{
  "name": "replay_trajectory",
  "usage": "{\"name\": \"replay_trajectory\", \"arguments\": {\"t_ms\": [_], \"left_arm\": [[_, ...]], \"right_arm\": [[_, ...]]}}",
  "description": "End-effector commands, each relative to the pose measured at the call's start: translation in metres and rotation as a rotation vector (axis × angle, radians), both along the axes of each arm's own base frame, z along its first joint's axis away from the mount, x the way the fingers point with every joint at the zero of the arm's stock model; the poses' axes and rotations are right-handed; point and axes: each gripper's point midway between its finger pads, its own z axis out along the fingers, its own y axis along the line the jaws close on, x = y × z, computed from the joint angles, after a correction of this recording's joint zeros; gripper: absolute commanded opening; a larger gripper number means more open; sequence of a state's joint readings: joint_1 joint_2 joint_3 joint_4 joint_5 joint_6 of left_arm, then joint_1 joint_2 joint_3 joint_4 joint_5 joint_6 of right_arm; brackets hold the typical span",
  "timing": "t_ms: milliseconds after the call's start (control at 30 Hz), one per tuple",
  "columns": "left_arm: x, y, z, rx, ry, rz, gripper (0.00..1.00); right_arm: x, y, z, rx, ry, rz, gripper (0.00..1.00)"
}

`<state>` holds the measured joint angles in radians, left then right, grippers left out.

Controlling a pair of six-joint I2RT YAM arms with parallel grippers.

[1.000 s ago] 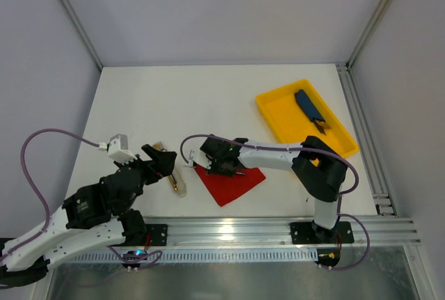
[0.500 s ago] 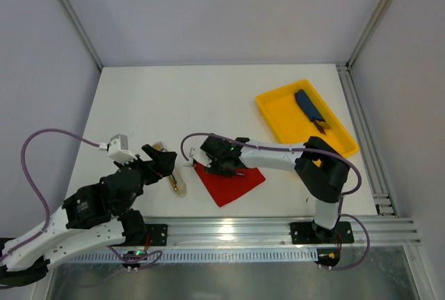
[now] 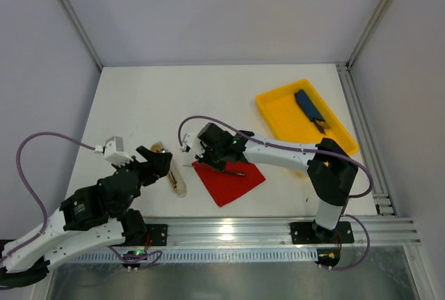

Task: Place the utensils on the paper napkin and roll it up
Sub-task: Place the utensils on the napkin.

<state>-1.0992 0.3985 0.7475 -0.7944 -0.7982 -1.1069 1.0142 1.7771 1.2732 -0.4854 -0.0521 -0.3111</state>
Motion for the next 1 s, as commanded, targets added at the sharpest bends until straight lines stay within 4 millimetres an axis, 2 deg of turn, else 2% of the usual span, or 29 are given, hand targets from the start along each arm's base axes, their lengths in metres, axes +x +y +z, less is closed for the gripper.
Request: {"name": "replay_trajectory", "arguments": {"t_ms": [0,133,367,667,967], "left_arm": [[0.002,0.024,0.002,0.008,0.001,0.104,0.82],[0.001,0.039,0.002,0.044,0.016,0.155,0.78],[0.0,0.049,0.004,0.036,0.0,0.186,0.72],[0.0,0.048,-0.001,0.066,0.014,0.18,0.75],[0.0,0.043,-0.002,0.077,0.018,0.163,0.75]], "right_arm": [[-0.004,0.033,0.019,0.149,0.096,-0.042,0.04],[-0.013,0.045,0.016,0.229,0.191,-0.097,0.04],[-0.008,0.047,0.0,0.257,0.282,-0.143,0.04],[0.002,0.034,-0.016,0.249,0.304,-0.183,0.04],[0.002,0.032,-0.026,0.234,0.335,-0.174,0.04]]}}
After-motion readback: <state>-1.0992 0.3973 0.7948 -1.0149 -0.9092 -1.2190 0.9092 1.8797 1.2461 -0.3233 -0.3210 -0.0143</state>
